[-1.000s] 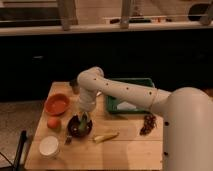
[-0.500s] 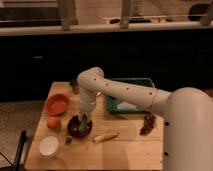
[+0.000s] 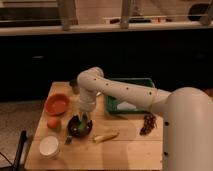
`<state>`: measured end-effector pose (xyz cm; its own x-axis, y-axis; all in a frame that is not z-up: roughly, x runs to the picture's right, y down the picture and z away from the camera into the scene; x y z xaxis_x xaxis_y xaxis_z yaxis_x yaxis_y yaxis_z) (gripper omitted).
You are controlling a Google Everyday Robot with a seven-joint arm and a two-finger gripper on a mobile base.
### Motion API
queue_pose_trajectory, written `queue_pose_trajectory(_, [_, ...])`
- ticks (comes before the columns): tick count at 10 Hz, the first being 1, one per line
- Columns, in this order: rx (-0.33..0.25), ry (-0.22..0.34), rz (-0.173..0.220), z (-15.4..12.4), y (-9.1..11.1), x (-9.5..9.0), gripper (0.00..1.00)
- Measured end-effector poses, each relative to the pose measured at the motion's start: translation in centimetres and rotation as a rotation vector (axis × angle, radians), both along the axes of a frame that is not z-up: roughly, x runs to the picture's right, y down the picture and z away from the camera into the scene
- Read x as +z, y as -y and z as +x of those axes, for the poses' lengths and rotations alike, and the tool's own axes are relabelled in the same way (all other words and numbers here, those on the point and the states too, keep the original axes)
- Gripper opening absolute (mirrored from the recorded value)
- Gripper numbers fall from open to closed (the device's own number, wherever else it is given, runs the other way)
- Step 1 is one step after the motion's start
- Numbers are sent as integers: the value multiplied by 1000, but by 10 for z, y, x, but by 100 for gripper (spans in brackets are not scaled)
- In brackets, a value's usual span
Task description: Place pepper in purple bowl
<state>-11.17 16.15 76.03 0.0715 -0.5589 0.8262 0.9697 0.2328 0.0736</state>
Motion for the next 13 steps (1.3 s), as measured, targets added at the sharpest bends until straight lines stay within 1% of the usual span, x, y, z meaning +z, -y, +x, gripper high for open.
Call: queue_pose_trajectory(13, [-18, -5, -5, -1, -1, -2, 80])
